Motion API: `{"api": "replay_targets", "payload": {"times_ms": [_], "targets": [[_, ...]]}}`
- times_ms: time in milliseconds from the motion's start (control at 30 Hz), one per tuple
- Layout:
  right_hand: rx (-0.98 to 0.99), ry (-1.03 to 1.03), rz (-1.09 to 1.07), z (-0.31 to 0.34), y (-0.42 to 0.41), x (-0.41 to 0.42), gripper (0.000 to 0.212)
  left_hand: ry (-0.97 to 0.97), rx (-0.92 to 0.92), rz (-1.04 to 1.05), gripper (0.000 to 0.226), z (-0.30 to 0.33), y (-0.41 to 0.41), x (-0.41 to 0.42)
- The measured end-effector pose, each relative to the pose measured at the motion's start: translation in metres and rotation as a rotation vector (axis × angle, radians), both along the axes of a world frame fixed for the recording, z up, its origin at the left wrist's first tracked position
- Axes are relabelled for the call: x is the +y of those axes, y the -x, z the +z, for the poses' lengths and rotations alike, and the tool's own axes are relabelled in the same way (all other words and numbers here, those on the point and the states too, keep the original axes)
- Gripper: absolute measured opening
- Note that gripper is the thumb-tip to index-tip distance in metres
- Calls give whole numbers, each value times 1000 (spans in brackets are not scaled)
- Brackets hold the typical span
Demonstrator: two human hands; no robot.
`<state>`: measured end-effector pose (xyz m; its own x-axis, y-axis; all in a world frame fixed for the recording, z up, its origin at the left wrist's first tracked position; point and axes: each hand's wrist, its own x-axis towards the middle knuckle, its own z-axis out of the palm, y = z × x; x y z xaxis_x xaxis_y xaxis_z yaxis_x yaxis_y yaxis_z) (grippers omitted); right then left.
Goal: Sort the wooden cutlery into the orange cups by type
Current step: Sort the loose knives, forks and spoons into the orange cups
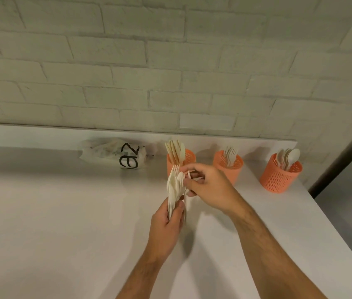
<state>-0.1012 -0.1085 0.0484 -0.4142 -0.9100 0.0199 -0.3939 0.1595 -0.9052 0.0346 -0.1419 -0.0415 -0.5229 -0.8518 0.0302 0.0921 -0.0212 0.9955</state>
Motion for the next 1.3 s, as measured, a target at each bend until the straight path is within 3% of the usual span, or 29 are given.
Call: {"api": "replay_targets", "payload": {"times_ms": [67,200,400,567,733,867,1000,1167,1300], "targets": [[-106,10,29,-1,2,1,28,60,-51,31,25,1,1,1],[-102,37,-7,-3,3,3,28,57,-77,57,25,4,7,4],[150,43,-87,-5,7,10,18,-15,-31,35,18,12,10,12],[202,117,-120,-5,26,15,31,-125,-4,-50,23,15,10,12],[136,81,93,13,50,18,14,-216,-10,-188,30,16,4,13],[173,-57,201,25,68,18,28,-154,-52,-272,30,21,0,9],[390,-119,218,32,76,14,27,-84,-155,-265,27,22,0,7],[473,-77,93,36,82,13,25,60,-290,-144,26,15,-2,2],[498,-73,136,32,75,13,15,31,-277,-259,30,17,-1,4]]}}
